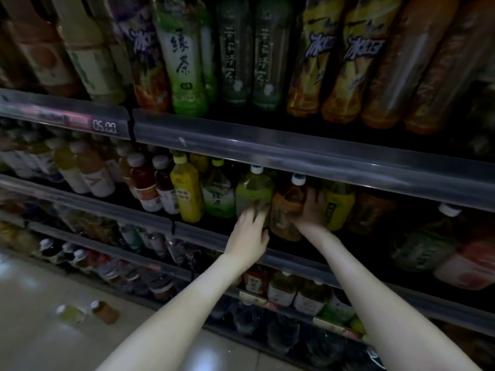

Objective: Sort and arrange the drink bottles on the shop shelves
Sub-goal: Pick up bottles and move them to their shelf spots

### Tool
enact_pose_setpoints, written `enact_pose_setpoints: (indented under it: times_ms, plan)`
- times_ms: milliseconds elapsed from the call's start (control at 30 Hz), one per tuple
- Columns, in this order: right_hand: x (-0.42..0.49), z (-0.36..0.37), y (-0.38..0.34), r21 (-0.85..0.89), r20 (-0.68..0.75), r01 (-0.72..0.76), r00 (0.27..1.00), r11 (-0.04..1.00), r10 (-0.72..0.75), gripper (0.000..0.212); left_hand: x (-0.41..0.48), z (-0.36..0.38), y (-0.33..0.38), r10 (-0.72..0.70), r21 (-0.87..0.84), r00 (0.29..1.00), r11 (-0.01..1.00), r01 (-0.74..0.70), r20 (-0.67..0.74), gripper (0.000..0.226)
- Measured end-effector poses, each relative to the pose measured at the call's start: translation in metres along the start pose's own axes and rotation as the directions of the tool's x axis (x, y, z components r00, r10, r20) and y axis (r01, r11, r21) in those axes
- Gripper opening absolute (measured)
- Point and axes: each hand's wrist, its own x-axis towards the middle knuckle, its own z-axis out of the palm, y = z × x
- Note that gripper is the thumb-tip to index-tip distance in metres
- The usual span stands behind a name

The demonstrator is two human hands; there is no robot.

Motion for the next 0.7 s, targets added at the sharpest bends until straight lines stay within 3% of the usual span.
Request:
enact_pose_setpoints:
  times_ms: [133,267,400,700]
  plan:
    - [-0.027,-0.015,0.002,0.145,0.074,0.071,0.994,0.987,-0.083,0.089,0.012,0.005,-0.003,0.035,-0.126,0.999,0.992,-0.031,0.036,0.07]
    - [-0.061,-0.019,0.005,0.113,0.07,0.211,0.973,0.971,-0.219,0.078,0.022,0.007,-0.002,0.139,-0.235,0.987,0.965,-0.116,0.086,0.087]
    - [-0.081,-0.019,0.018,0.062,0.025,0.233,0.972,0.971,-0.235,0.069,0.021,0.01,-0.004,0.245,-0.321,0.957,0.929,-0.185,0.157,0.092]
    - [-0.1,-0.066,0.057,0.022,-0.058,0.146,0.988,0.989,-0.145,0.075,0.022,0.033,0.046,0.364,-0.365,0.917,0.886,-0.287,0.163,0.081]
